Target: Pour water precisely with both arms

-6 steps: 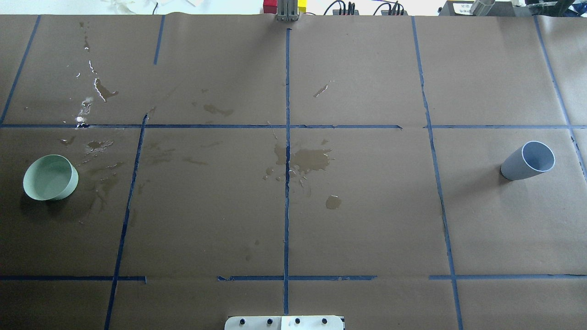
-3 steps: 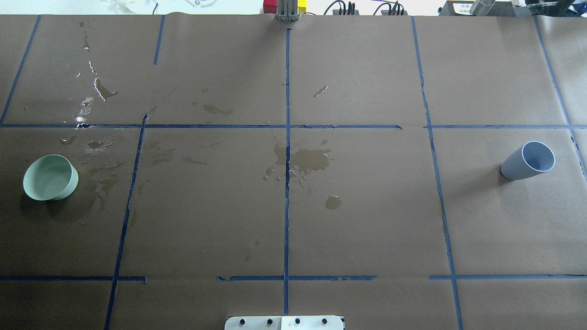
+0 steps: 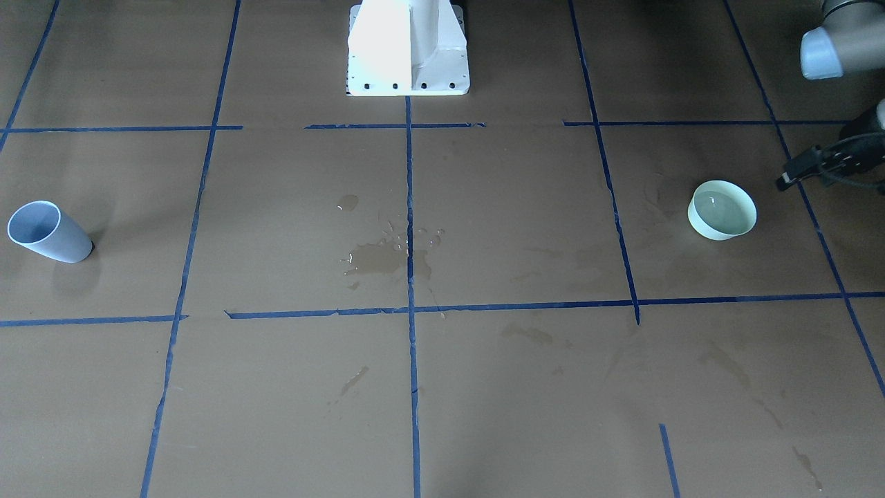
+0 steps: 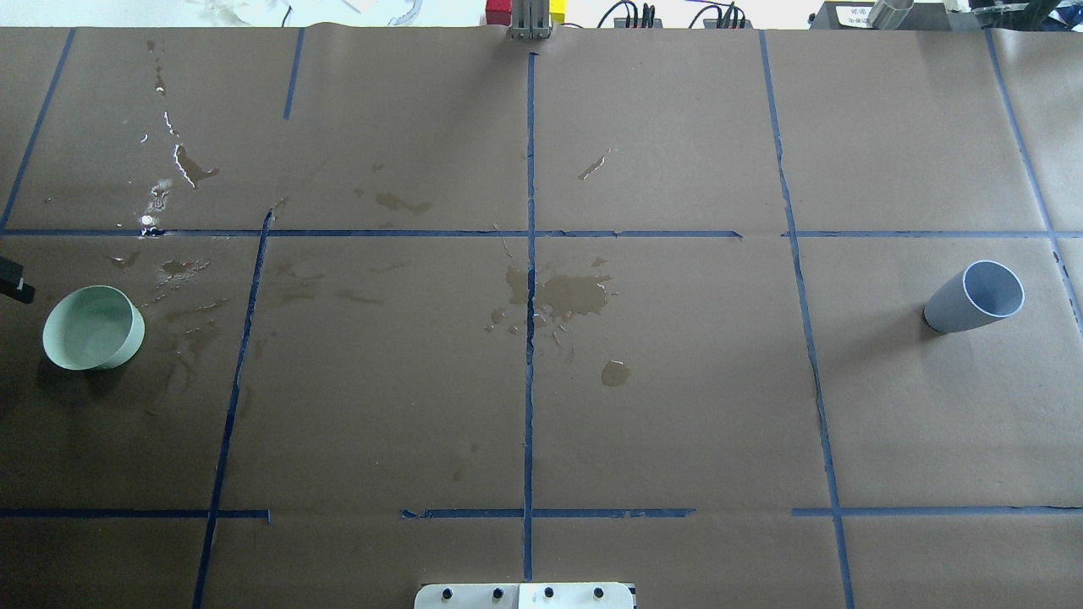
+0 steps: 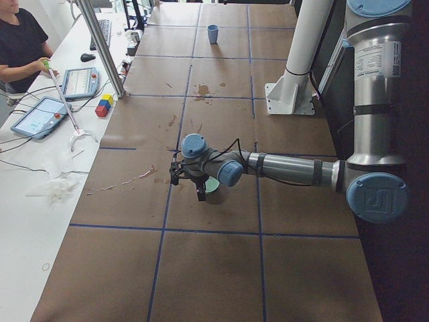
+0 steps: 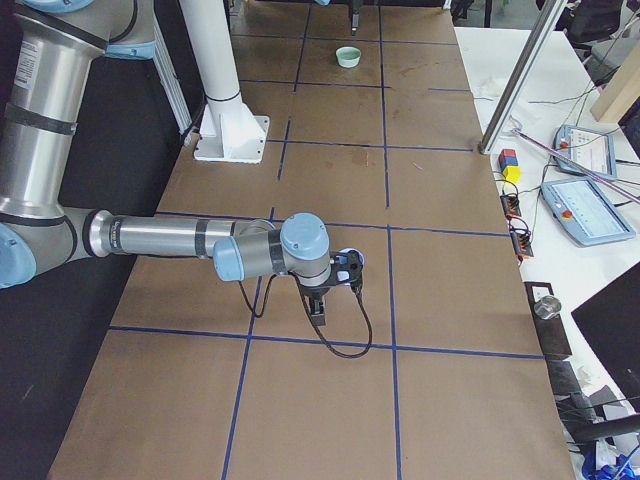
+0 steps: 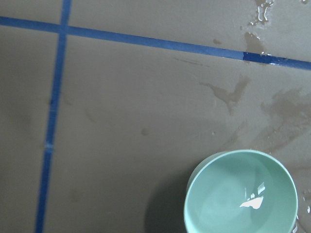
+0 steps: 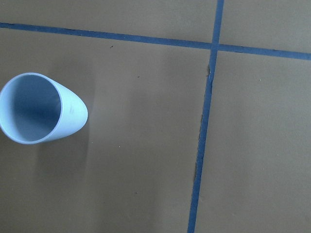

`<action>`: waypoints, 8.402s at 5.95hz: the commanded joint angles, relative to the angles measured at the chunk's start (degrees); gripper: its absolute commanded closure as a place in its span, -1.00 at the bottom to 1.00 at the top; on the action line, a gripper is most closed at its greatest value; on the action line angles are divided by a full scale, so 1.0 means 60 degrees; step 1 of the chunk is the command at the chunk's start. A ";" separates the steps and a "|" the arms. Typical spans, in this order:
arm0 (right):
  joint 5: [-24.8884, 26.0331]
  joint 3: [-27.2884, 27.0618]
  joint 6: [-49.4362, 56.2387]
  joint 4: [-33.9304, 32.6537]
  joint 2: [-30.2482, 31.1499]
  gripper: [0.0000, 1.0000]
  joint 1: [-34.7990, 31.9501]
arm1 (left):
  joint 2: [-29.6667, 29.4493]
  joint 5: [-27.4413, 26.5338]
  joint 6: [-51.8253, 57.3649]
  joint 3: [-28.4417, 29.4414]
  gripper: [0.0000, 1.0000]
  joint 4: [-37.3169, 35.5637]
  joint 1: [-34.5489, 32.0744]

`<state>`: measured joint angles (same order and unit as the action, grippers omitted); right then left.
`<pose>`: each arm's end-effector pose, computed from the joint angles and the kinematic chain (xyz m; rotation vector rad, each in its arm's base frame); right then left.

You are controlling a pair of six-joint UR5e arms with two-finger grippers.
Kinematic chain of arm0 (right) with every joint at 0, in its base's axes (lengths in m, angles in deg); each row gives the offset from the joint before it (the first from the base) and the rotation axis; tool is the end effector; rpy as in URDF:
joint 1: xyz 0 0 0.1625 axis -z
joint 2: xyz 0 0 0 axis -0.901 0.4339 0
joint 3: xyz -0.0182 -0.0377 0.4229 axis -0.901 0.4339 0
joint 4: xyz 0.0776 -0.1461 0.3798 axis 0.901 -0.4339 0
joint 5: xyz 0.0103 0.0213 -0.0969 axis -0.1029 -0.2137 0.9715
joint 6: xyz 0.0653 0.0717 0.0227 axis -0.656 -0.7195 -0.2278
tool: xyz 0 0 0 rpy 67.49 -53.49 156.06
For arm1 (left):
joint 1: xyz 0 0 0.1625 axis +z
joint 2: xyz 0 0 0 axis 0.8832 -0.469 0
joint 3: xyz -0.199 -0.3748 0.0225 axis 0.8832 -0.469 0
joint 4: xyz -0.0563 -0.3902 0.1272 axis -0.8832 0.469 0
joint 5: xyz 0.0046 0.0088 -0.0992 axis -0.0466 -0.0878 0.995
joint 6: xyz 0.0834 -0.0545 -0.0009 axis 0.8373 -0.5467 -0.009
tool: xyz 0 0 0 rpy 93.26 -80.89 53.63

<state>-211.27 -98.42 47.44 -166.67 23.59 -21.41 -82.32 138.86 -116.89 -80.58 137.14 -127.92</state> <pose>0.0318 -0.3762 0.6171 0.1328 -0.8377 -0.0860 0.1365 -0.4628 0.5982 -0.0685 0.8489 -0.1258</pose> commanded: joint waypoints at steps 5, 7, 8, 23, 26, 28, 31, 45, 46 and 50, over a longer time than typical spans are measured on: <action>0.0000 -0.0001 0.0100 0.0318 -0.0044 -1.00 0.0001 | -0.0100 0.0120 -0.0482 0.1355 -0.89 0.2239 0.0914; 0.0000 -0.0001 0.0013 0.0318 -0.0059 -1.00 0.0015 | -0.0071 0.0120 -0.0439 0.1399 -0.07 0.2239 0.1064; 0.0000 -0.0001 0.0012 0.0318 -0.0044 -1.00 0.0015 | -0.0070 0.0135 -0.0424 0.1413 0.70 0.2239 0.1064; -0.0352 -0.0001 0.0012 0.0303 -0.0015 -1.00 0.0088 | -0.6407 -0.1812 -0.5902 0.1056 1.00 -0.0222 0.5092; -0.0366 -0.0016 0.0012 0.0318 -0.0015 -1.00 0.0176 | -0.7378 -0.2251 -0.6298 0.2042 1.00 -0.0222 0.5429; -0.0366 -0.0016 0.0012 0.0318 -0.0015 -1.00 0.0176 | -0.7716 -0.2341 -0.6313 0.2365 0.97 -0.0222 0.5503; -0.0366 -0.0016 0.0012 0.0318 -0.0029 -1.00 0.0177 | -0.7761 -0.2355 -0.6283 0.2380 0.41 -0.0207 0.5590; 0.8050 0.0042 -0.8733 1.0118 0.2021 -0.99 0.8082 | -0.4333 -0.2370 -0.6210 -0.1619 -1.00 -0.0192 0.4844; 0.8854 0.0260 -0.9153 1.0118 0.2021 -0.99 0.8493 | -0.4333 -0.2384 -0.6210 -0.1648 -1.00 -0.0192 0.4742; 1.3749 0.0643 -1.0445 1.0161 0.1992 -0.95 1.1146 | -0.4084 -0.2780 -0.6239 -0.1926 -1.00 -0.0192 0.4697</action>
<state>-133.12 -94.84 -14.35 -105.88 35.66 43.71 -107.08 122.58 -154.32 -91.79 135.99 -99.67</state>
